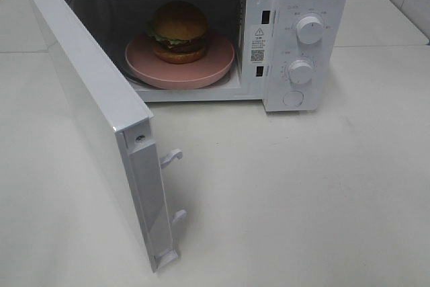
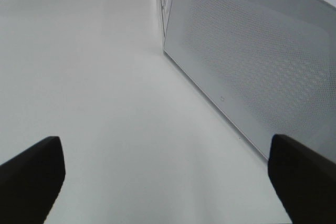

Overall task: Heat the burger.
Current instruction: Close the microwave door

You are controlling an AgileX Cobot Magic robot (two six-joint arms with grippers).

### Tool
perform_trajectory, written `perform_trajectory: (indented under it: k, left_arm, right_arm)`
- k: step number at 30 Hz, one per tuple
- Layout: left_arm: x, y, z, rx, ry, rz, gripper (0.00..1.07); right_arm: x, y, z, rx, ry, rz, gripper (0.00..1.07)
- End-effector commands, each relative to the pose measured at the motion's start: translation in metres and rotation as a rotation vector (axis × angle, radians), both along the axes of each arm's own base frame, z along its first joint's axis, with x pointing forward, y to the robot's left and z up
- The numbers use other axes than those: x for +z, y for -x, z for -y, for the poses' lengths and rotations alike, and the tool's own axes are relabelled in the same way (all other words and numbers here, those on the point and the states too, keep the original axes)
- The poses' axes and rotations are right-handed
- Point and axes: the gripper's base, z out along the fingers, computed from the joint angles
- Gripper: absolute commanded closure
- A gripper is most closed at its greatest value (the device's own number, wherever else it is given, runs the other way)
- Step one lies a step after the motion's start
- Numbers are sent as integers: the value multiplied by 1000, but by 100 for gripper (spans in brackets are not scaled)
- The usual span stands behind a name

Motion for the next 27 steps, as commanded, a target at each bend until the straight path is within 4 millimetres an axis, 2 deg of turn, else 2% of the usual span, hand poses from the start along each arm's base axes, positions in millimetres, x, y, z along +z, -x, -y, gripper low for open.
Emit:
perform_trajectory:
  k: [1,12,17,18,19,20,21,22,23,24,25,26,27]
  left_arm:
    - [1,2,0,2,8,25,9]
    - [2,0,1,-3,27,20,9]
    - [13,-2,1,0,37,64,14]
    - [16,-3,1,2,39,79,16]
    - [22,-6,1,7,41,114,24]
    - [22,-6,1,7,41,114,24]
    - [24,-9,1,10,43,130,28]
    - [27,-13,0,16,47,156,38]
    - [27,-13,0,16,47,156,38]
    - [29,-15,0,18,48,167,44]
    - [33,-22,0,24,48,184,55]
    - [33,-22,0,24,48,184,55]
    - [34,-26,0,27,47,188,61]
  right_arm:
    - [-1,3,0,-1,12,28,31]
    - [-1,3,0,-1,12,28,31]
    - [-1,3,0,-1,11,28,31]
    - [-1,3,0,-2,10,28,31]
    - [-1,3,0,-3,10,28,31]
    - [-1,3,0,-3,10,28,31]
    - [-1,3,0,-3,10,28,31]
    - [-1,3,0,-3,10,28,31]
    - [-1,3,0,-3,10,28,31]
    - [-1,3,0,-3,10,28,31]
    - [-1,3,0,-3,10,28,31]
    - [-1,3,0,-3,10,28,31]
    - [-1,3,0,-3,10,28,31]
